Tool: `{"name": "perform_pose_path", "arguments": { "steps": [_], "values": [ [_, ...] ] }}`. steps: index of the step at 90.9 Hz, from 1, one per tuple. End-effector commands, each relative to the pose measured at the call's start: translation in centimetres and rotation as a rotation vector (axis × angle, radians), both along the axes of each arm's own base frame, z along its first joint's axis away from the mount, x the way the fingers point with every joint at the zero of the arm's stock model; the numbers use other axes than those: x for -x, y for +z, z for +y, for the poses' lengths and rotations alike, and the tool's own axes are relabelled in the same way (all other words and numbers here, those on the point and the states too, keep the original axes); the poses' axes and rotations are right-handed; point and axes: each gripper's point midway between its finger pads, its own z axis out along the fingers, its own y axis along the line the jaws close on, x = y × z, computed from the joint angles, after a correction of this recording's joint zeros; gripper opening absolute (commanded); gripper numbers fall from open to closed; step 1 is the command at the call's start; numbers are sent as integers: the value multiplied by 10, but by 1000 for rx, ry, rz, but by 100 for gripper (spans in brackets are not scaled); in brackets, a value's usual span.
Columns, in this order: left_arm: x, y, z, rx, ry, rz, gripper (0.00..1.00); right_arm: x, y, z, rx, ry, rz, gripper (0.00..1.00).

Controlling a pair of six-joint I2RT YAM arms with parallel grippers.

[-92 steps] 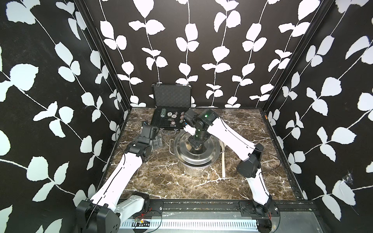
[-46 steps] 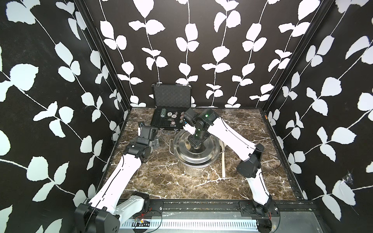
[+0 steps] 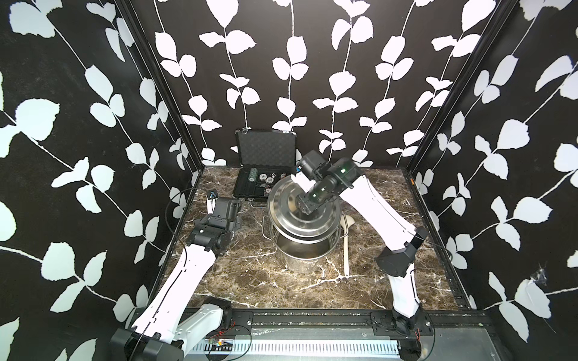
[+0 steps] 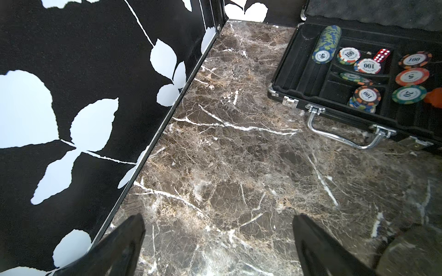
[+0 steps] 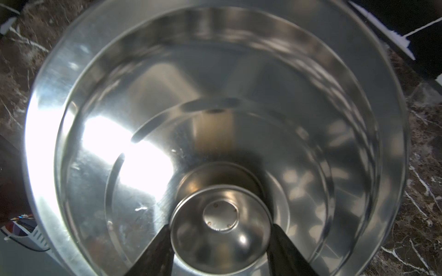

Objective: Stir the soup with a spoon
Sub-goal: Pick up the lid from the pan, then place the lid at the center of the board.

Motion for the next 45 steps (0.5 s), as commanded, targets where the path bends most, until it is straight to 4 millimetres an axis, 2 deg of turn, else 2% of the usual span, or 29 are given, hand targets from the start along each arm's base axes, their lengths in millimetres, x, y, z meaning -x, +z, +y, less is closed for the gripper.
{"name": "perform_pose_path", "arguments": {
  "steps": [1,12,20,35,41,42,45],
  "values": [
    [4,5,3,-2,5,-3,99,-17,59,-28,-104,-90,-150,47],
    [2,5,-3,4,-37,8,99,-37,69,-78,-62,-208,-195,47],
    [-2,6,-12,22,-97,8,99,-50,68,-125,-15,-314,-207,47],
    [-9,9,-28,55,-195,-6,99,-65,47,-216,30,-534,-213,48],
    [-12,10,-35,70,-230,-9,99,-67,22,-248,19,-621,-172,48],
    [-12,10,-36,73,-235,-10,99,-66,27,-255,0,-641,-184,48],
    [-13,10,-38,80,-248,-11,99,-61,14,-272,-4,-684,-160,48]
  ]
}}
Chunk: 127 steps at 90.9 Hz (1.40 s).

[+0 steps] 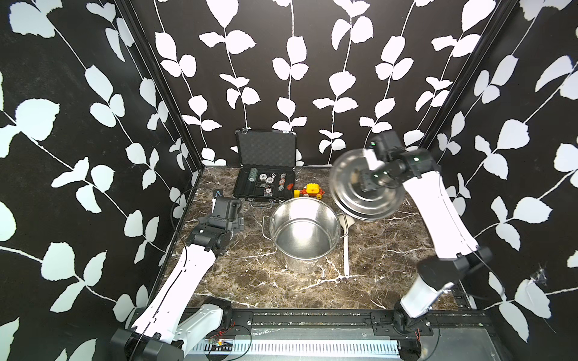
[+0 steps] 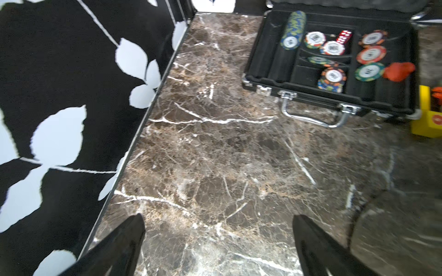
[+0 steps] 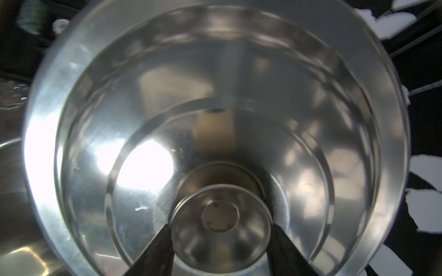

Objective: Stir the soup with a spoon
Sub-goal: Place the lid at the center of the board.

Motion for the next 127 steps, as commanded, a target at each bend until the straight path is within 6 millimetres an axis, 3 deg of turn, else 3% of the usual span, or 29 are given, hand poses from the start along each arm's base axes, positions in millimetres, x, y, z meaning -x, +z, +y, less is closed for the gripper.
{"name": "perform_pose_path", "arguments": {
  "steps": [1,9,18,35,45,65,80,101,127],
  "values": [
    [-7,16,-14,41,-85,-46,99,-8,-4,-40,-57,-122,-80,48],
    [-10,18,-20,52,-112,-50,99,-2,-34,-72,-69,-216,-54,47],
    [-13,21,-24,60,-136,-56,99,7,-71,-95,-51,-281,-9,48],
    [-16,33,-23,52,-138,-92,99,18,-150,-110,-103,-337,138,49],
    [-14,41,-18,29,-124,-124,99,21,-181,-116,-93,-361,197,49],
    [-12,56,-13,-18,-144,-200,99,20,-214,-116,-120,-377,244,49],
    [-11,56,-14,-16,-157,-223,99,24,-244,-114,-126,-382,336,50],
    [-8,63,-10,-56,-164,-250,99,25,-263,-114,-133,-389,380,53],
    [-9,69,-19,-35,-216,-270,99,26,-275,-112,-136,-380,409,69]
  ]
}}
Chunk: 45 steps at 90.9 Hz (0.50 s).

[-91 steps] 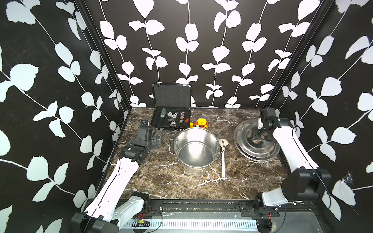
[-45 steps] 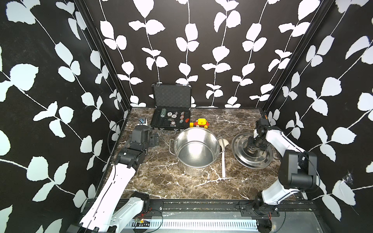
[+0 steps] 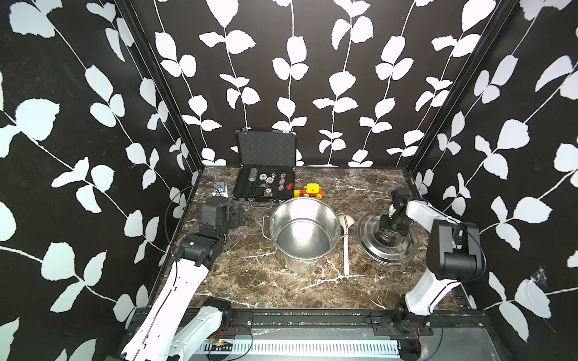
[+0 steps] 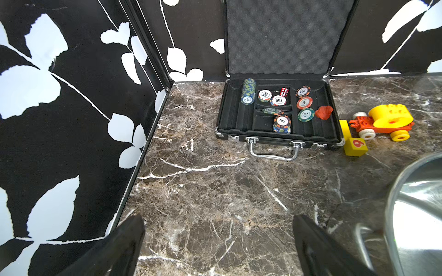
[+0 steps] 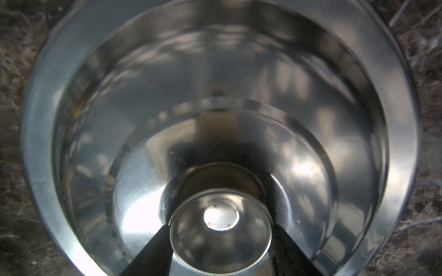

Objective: Stir the soup with a spoon
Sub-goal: Place the lid at the center of the board.

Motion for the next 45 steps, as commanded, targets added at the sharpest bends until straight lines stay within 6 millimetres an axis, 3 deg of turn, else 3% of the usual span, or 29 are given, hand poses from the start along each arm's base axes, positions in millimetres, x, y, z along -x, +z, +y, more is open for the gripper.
{"name": "perform_pose_path", "arguments": {
  "steps": [1,13,28,39,45],
  "values": [
    [0,9,-4,10,-34,-40,99,0,-4,0,-9,-2,1,69],
    [-2,13,-11,30,-71,-49,99,-1,11,1,-9,17,-36,80],
    [-7,24,-12,31,-71,-78,99,6,58,10,-7,67,-114,85],
    [-14,35,-25,51,-129,-105,99,21,90,46,-40,193,-143,85],
    [-18,38,-35,64,-181,-119,99,34,95,84,-155,272,-153,84]
  ]
}}
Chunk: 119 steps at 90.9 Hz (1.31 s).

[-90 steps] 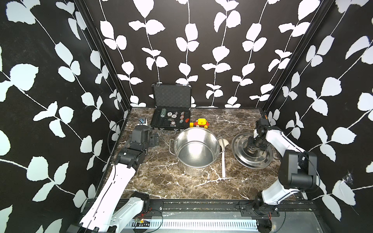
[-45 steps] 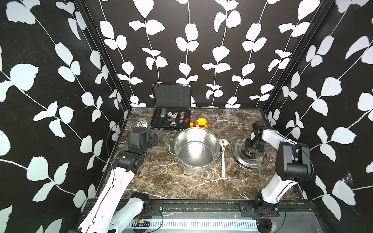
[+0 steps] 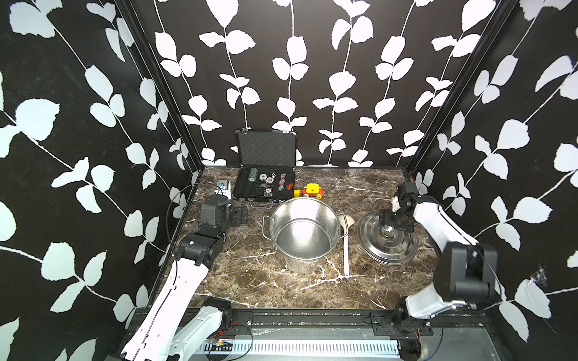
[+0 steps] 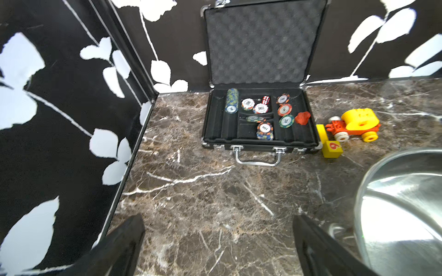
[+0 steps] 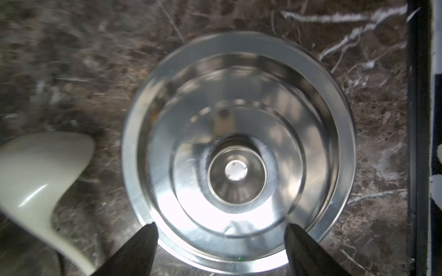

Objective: Stir the soup with a spoon
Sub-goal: Place the lid at the center of the board, then pick up the spoon from the center of the board.

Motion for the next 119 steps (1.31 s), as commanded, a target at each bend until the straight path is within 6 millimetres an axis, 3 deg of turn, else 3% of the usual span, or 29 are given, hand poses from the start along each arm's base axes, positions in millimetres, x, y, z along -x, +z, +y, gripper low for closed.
{"name": "perform_pose_path", "arguments": {
  "steps": [1,12,22,52,71,100,119],
  "values": [
    [-9,27,-17,33,-92,-85,99,29,11,58,-151,168,41,83],
    [-15,37,-33,53,-173,-134,99,62,0,120,-328,314,60,79],
    [-17,45,-41,64,-219,-187,99,78,-21,144,-414,337,54,73],
    [-16,34,-43,134,-204,-168,99,71,-68,155,-472,300,-13,60],
    [-12,34,-35,110,-178,-182,99,52,-84,158,-475,260,-51,53],
    [-11,37,-28,109,-138,-200,99,41,-102,161,-489,241,-53,24],
    [-12,37,-32,113,-156,-198,99,33,-89,165,-485,284,-96,8]
  ]
}}
